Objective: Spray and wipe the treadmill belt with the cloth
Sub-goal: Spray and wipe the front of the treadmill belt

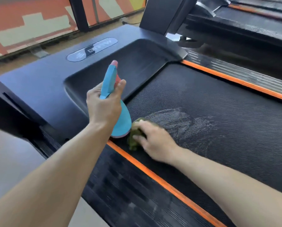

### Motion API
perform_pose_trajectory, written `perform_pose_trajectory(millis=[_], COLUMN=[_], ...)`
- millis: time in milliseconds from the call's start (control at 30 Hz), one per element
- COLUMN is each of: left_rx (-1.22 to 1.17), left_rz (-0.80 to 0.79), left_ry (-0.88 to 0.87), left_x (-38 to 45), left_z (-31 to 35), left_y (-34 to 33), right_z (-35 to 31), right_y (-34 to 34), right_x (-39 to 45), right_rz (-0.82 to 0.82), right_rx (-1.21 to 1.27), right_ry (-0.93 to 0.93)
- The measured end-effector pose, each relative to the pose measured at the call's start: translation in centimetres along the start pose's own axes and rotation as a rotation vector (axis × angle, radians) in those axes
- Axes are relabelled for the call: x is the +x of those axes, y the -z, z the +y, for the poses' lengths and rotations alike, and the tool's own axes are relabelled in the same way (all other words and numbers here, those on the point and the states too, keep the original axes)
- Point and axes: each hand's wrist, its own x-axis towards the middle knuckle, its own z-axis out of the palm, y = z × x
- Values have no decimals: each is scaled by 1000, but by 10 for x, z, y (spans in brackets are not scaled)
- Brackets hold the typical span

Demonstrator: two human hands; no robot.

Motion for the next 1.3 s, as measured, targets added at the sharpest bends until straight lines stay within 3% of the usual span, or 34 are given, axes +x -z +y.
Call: perform_pose_trajectory(millis=[100, 167, 300, 367, 567, 700, 767, 900, 967, 1033, 1200, 1300], left_rx=[-51, -54, -13, -5, -2, -10, 7, 30, 46, 105, 370, 468], left_rz=[5, -5, -68, -107, -177, -201, -202, -227, -249, -248, -170, -120], left_ry=[-93, -143, -165, -168, -145, -151, -157, -148, -139, -134, -99, -123], left_x=[9, 14, 18, 19, 27, 28, 28, 25, 26, 32, 45, 49], left_z=[9, 12, 1, -5, -14, -19, -21, -21, -21, -21, -18, -20], left_y=[0, -1, -2, -3, -12, -21, -24, -32, -38, -48, -76, -83], right_z=[-2, 14, 60, 67, -2, 7, 28, 118, 134, 115, 86, 130], right_y=[-9, -4, 20, 23, 1, -2, 12, 66, 73, 61, 38, 58], right_x=[-12, 2, 59, 71, 2, -5, 18, 70, 83, 90, 79, 97], right_rz=[-105, -110, 34, 48, -173, -183, -133, 129, 204, 145, -71, -4], right_rx=[-36, -79, -54, -65, -8, -97, -58, -77, -82, -108, -100, -119], right_ry=[226, 220, -250, -354, 174, 290, 150, -468, -661, -613, -53, -215])
